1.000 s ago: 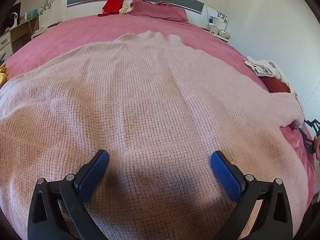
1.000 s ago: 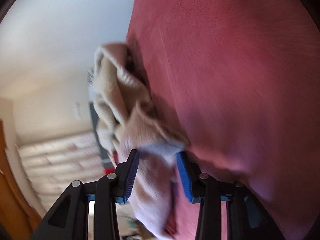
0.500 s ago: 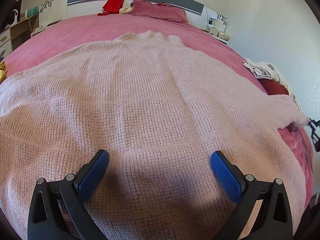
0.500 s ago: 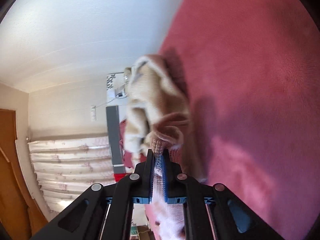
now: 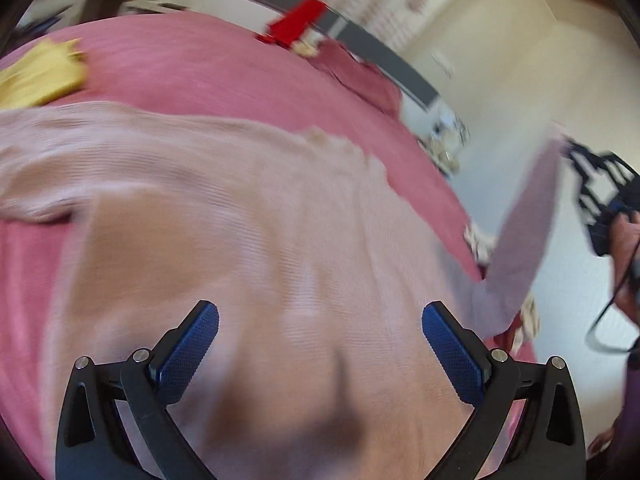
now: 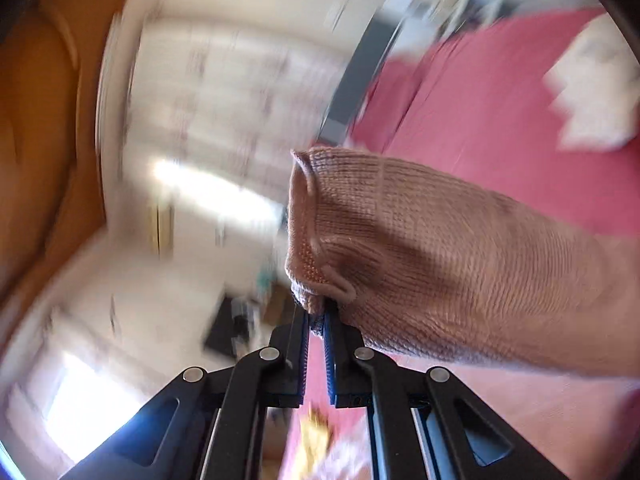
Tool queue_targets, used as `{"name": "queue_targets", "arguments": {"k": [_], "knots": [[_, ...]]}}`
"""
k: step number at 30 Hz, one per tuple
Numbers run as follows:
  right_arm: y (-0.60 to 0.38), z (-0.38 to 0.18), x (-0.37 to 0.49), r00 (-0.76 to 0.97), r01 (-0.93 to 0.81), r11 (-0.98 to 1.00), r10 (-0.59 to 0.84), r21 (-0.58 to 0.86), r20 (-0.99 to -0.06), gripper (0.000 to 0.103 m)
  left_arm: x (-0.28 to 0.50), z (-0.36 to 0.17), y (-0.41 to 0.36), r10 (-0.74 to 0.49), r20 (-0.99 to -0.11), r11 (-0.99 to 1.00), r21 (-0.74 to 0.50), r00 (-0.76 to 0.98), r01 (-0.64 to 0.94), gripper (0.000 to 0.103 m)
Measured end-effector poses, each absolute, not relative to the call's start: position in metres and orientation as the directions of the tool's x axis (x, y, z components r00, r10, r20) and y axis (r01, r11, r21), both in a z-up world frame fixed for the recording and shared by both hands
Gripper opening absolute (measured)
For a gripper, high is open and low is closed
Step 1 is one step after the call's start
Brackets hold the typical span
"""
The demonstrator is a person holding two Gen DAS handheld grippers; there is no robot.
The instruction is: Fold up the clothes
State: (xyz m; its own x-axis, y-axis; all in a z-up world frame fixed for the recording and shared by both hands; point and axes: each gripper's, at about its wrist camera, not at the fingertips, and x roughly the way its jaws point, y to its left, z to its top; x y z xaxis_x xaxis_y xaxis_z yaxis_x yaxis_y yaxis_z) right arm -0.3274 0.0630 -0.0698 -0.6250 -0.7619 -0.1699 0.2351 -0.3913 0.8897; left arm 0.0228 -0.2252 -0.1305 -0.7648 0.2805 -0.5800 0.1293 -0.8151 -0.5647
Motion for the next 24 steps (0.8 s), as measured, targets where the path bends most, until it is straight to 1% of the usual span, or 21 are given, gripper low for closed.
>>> {"name": "queue_targets", "arguments": {"k": [1,3,5,7,8,9,10,11,14,15,18,19,20,23,24], "knots": [[0.023,-0.084,-0.332,-0.583,0.237,-0.411,-0.785,0.88,-0.21,0.006,0.033,-0.13,-0.237,0.266,-0.575,-0.807,-0.571,-0.773,0.147,0.102],[-0.047,-0.121,-0.343,-0.509,0.229,-0.494,-0.795,0.839,-0.329,0.006,0.051,-0.132,-0.256,0.242,-0.576,-0.793,-0.581,-0.781,0.183,0.102],[-0.112,-0.16,-0.349,-0.438,0.232,-0.578,-0.78,0.783,-0.446,0.008,0.064,-0.14,-0.271,0.224,-0.594,-0.782,-0.583,-0.773,0.221,0.102],[-0.156,-0.202,-0.344,-0.367,0.228,-0.644,-0.752,0.73,-0.548,0.01,0.076,-0.149,-0.286,0.207,-0.611,-0.769,-0.584,-0.764,0.259,0.102],[-0.173,-0.224,-0.342,-0.309,0.212,-0.652,-0.752,0.728,-0.583,0.019,0.082,-0.153,-0.293,0.199,-0.62,-0.762,-0.585,-0.759,0.278,0.102],[-0.189,-0.246,-0.34,-0.246,0.192,-0.656,-0.752,0.73,-0.611,0.024,0.088,-0.157,-0.3,0.19,-0.629,-0.755,-0.584,-0.754,0.297,0.102],[-0.195,-0.267,-0.331,-0.179,0.164,-0.653,-0.757,0.739,-0.629,0.025,0.091,-0.161,-0.305,0.191,-0.632,-0.742,-0.594,-0.751,0.311,0.102],[-0.196,-0.285,-0.319,-0.114,0.125,-0.644,-0.765,0.755,-0.634,0.024,0.093,-0.165,-0.309,0.191,-0.631,-0.729,-0.603,-0.752,0.322,0.102],[-0.167,-0.284,-0.308,-0.094,0.114,-0.548,-0.836,0.829,-0.54,0.026,0.088,-0.161,-0.309,0.178,-0.609,-0.728,-0.61,-0.773,0.313,0.102],[-0.154,-0.277,-0.3,-0.101,0.13,-0.517,-0.856,0.846,-0.507,0.027,0.085,-0.158,-0.307,0.174,-0.599,-0.734,-0.608,-0.782,0.302,0.102],[-0.098,-0.258,-0.268,-0.214,0.214,-0.486,-0.87,0.847,-0.445,0.028,0.059,-0.141,-0.293,0.163,-0.565,-0.774,-0.582,-0.809,0.25,0.102],[-0.071,-0.252,-0.254,-0.281,0.221,-0.53,-0.838,0.819,-0.467,0.029,0.046,-0.134,-0.286,0.167,-0.553,-0.788,-0.572,-0.816,0.227,0.102],[-0.049,-0.246,-0.258,-0.337,0.206,-0.58,-0.798,0.788,-0.5,0.032,0.032,-0.127,-0.278,0.171,-0.545,-0.803,-0.56,-0.821,0.204,0.102],[0.016,-0.251,-0.266,-0.44,0.139,-0.677,-0.696,0.723,-0.567,0.032,-0.026,-0.11,-0.244,0.186,-0.539,-0.866,-0.485,-0.821,0.123,0.102],[0.041,-0.252,-0.265,-0.468,0.113,-0.688,-0.673,0.716,-0.573,0.032,-0.046,-0.105,-0.231,0.191,-0.539,-0.885,-0.457,-0.82,0.093,0.102]]}}
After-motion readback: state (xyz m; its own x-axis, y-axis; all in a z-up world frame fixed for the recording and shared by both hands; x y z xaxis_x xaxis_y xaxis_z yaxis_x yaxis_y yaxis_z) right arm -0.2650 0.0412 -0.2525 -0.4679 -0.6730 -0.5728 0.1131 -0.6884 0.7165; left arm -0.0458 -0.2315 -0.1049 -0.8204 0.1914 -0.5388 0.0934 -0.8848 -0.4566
